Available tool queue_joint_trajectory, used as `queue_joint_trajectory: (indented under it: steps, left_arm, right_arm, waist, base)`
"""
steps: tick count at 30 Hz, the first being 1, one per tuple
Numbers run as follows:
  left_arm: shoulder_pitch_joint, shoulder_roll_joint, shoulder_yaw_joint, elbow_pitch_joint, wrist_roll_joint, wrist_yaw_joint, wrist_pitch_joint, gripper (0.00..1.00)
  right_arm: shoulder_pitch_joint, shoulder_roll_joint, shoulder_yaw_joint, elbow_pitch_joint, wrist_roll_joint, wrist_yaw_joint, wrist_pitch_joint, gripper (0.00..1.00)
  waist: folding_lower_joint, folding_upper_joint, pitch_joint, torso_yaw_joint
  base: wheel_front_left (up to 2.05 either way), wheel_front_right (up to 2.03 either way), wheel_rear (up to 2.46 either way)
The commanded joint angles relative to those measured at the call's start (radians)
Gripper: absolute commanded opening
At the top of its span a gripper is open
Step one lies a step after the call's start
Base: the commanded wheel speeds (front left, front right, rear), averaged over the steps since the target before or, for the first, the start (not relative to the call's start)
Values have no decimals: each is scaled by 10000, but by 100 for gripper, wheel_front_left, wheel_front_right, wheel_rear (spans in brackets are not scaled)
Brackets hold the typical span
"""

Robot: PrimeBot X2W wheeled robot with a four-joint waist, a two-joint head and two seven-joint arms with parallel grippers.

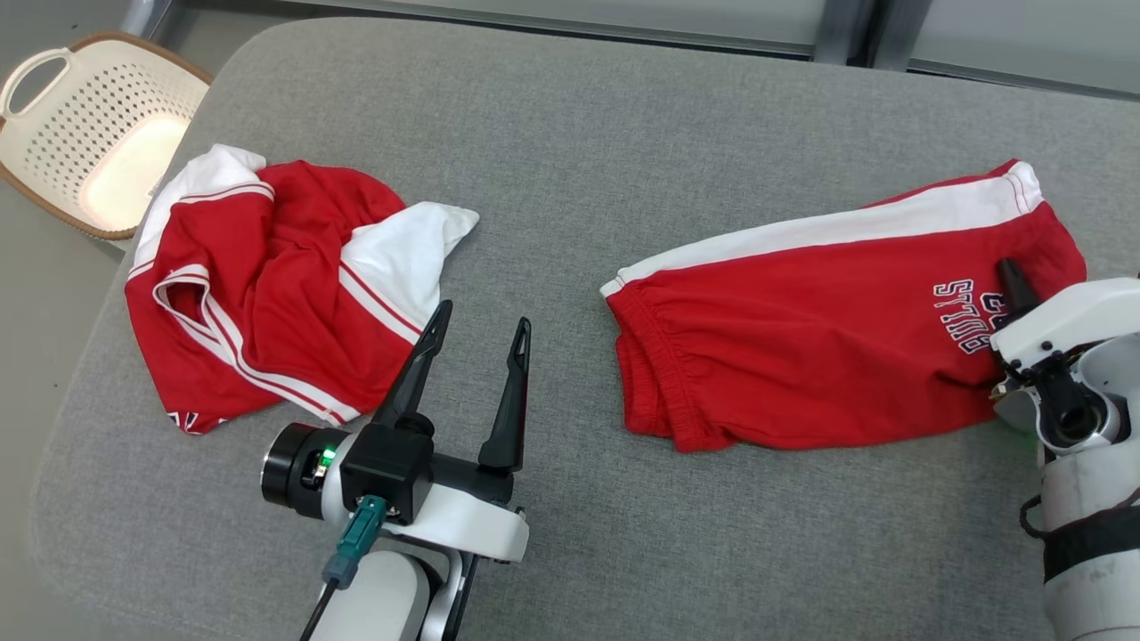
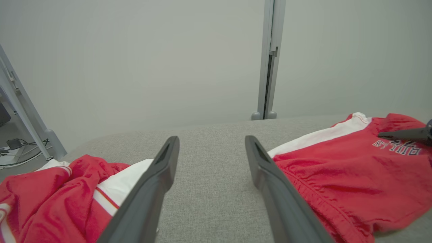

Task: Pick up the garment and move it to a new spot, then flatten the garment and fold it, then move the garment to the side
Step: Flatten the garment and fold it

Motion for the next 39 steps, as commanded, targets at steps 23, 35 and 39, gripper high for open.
queue_joint_trajectory:
  steps: [23,35,39]
  left_arm:
    - [702,40,373,172,286,-353,0,100]
    - [801,40,581,318,402,-433,0,100]
    - [907,40,657,446,443,-470,0,100]
  right_arm:
    - [2600,-364,-1004,-344,149,-12,-2877,0]
    - [2597,87,1070,-1403,429,-12,-3412,0]
    - [2942,152,2478,-2090,893,-12,-3588,0]
  waist:
    - [0,0,-1632,-1841]
    - [0,0,-1892,-1823]
    - [0,0,-2042,-1706]
  base:
    - [0,0,0]
    - [0,0,0]
    - [0,0,0]
